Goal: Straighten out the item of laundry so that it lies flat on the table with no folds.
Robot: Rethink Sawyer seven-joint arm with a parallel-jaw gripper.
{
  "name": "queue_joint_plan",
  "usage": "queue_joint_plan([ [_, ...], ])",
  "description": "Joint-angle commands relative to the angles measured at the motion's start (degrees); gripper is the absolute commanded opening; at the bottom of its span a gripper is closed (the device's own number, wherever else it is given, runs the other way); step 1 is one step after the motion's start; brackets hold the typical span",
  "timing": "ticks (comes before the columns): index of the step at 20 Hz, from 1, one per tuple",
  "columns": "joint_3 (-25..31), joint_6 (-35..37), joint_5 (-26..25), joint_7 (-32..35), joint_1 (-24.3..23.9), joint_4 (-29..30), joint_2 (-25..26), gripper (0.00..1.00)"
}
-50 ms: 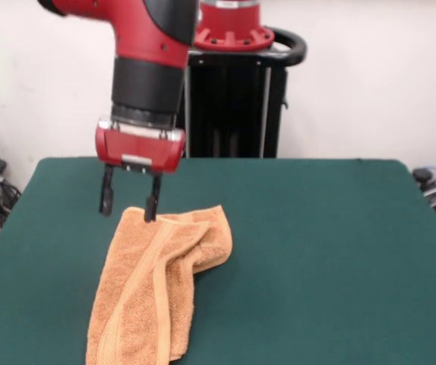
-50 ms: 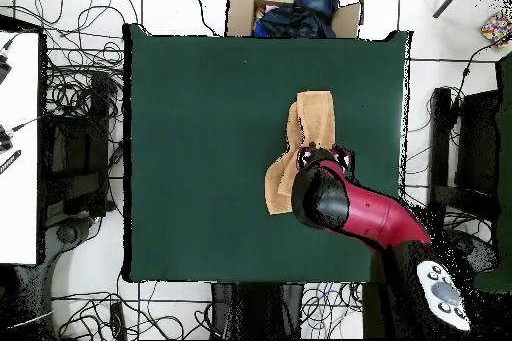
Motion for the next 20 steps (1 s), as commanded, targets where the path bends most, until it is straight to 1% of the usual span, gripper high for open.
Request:
queue_joint_plan([
  [1,2.4,-3.0,3.5,15.5,0.6,2.9,7.3,1.0],
  [5,4.0,-4.2,3.0,14.4,-1.0,2.3,9.2,1.0],
  [15,5.4,-6.8,2.6,14.2,-0.8,0.3,12.6,1.0],
  [16,4.9,-6.6,2.8,14.0,0.0,-0.2,12.3,1.0],
  [20,6.3,-3.8,3.5,13.2,0.0,-0.9,12.5,1.0],
])
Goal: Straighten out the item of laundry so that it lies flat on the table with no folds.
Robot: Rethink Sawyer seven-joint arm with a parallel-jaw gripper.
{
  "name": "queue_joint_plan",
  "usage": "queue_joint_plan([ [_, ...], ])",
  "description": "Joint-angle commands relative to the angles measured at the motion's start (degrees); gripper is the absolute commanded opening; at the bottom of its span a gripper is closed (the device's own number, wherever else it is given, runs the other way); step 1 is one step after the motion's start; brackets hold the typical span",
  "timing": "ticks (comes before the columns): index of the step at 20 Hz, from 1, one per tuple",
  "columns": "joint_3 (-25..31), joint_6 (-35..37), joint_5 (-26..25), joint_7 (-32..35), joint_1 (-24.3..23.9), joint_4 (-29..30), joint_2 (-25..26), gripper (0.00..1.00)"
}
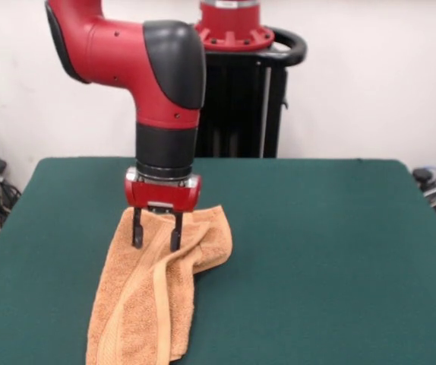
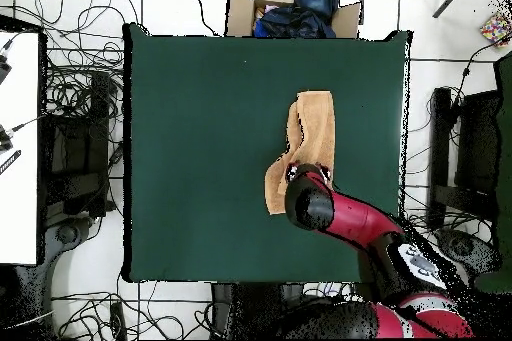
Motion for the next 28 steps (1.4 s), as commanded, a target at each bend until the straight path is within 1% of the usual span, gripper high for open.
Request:
queue_joint_plan([
  [1,6.2,-0.5,2.9,13.2,1.1,-0.8,1.9,1.0],
  [4,6.8,-0.8,2.8,13.1,1.1,-1.1,2.8,1.0],
  [7,5.5,-0.8,2.6,12.4,2.6,-2.0,3.1,1.0],
  [8,5.4,-0.6,2.3,11.9,2.7,-2.3,3.1,0.0],
  [11,5.5,0.2,2.5,12.0,2.6,-1.9,2.7,0.0],
  [13,5.7,1.2,2.9,12.4,2.2,-0.7,1.6,0.0],
  [19,11.3,4.0,1.7,10.3,-2.4,-0.2,1.8,0.0],
  [21,12.5,5.9,1.6,9.4,-3.7,0.1,0.7,0.0],
  [23,11.1,7.2,2.1,9.3,-3.3,0.1,-1.2,0.0],
  [25,10.7,6.9,2.0,9.4,-3.8,-0.1,-0.4,0.0],
  [26,9.6,8.0,2.8,9.8,-3.1,-0.2,-0.5,0.0],
  [27,9.1,8.1,2.5,9.5,-2.7,-0.6,-0.7,1.0],
  [28,7.6,8.4,3.0,10.0,-1.5,-0.8,-0.8,1.0],
])
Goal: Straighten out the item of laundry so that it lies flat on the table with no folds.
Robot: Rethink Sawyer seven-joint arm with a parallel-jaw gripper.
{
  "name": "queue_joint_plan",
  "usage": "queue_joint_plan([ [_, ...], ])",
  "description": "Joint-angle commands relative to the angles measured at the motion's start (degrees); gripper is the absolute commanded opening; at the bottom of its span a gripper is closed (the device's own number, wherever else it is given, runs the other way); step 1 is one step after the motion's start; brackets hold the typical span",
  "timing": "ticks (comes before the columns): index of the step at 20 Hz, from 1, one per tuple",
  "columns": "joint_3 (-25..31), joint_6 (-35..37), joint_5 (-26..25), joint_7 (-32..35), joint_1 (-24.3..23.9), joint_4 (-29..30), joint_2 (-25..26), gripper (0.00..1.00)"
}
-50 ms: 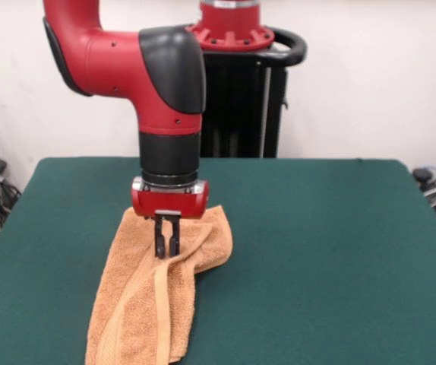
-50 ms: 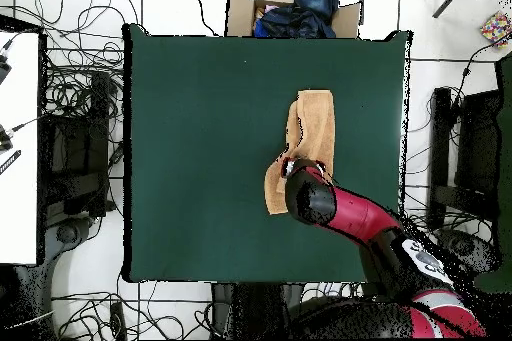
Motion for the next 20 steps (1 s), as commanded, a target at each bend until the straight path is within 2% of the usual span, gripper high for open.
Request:
queue_joint_plan([
  [1,1.1,7.4,3.5,10.6,3.0,-1.1,-1.2,1.0],
  [3,-1.3,7.6,4.4,11.4,5.1,-1.4,-1.5,1.0],
  [9,1.3,5.8,3.9,10.7,3.7,-2.2,1.6,1.0],
  [15,0.4,3.9,4.1,11.9,4.6,-1.4,2.5,1.0],
  [17,-1.6,1.0,4.3,12.9,6.2,-1.7,3.1,1.0],
  [20,-1.6,-0.8,3.7,12.7,5.7,-2.2,4.4,1.0],
])
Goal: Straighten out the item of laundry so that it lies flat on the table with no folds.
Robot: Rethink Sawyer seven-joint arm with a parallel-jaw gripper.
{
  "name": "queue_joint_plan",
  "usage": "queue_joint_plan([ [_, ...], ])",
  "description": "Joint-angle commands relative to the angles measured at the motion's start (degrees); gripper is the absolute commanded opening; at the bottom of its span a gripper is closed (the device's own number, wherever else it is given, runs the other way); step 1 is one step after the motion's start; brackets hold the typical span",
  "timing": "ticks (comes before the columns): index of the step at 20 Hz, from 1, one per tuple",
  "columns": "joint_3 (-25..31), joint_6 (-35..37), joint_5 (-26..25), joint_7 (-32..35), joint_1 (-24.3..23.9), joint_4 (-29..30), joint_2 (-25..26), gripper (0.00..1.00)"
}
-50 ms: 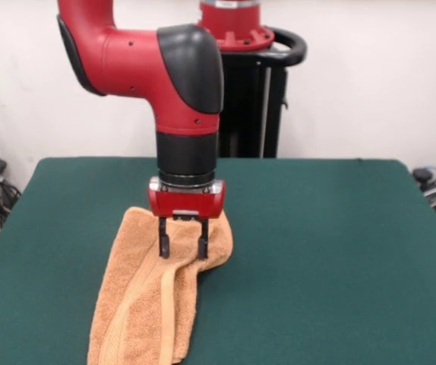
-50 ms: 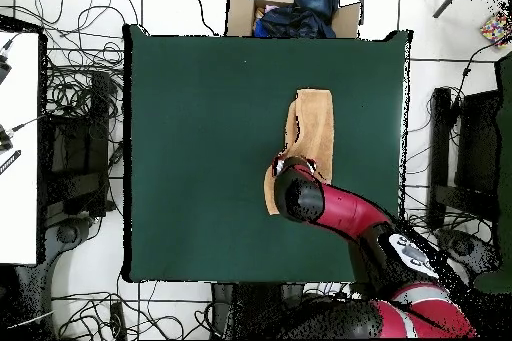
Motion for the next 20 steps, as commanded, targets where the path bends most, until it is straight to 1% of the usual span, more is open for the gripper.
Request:
queue_joint_plan([
  [1,-1.2,-1.4,2.9,12.8,2.4,-2.1,4.0,1.0],
  [5,0.1,-2.7,2.7,13.9,1.0,0.1,2.5,1.0],
  [7,-0.6,-3.3,2.9,14.4,1.5,1.1,1.5,1.0],
  [9,-2.0,-5.8,3.3,15.6,2.7,1.8,1.6,1.0],
  [11,-4.1,-8.2,3.8,16.4,4.2,1.9,2.1,1.0],
  [13,-5.6,-8.1,4.2,16.1,4.9,1.5,2.1,1.0],
  [15,-8.6,-5.7,5.3,15.2,7.0,1.1,0.6,1.0],
  [17,-13.8,-3.3,7.2,14.7,11.1,1.0,-1.2,1.0],
  [18,-15.5,-3.2,7.8,14.9,12.6,1.5,-1.6,1.0],
  [20,-17.0,-3.7,8.8,15.4,14.0,2.4,-1.7,1.0],
])
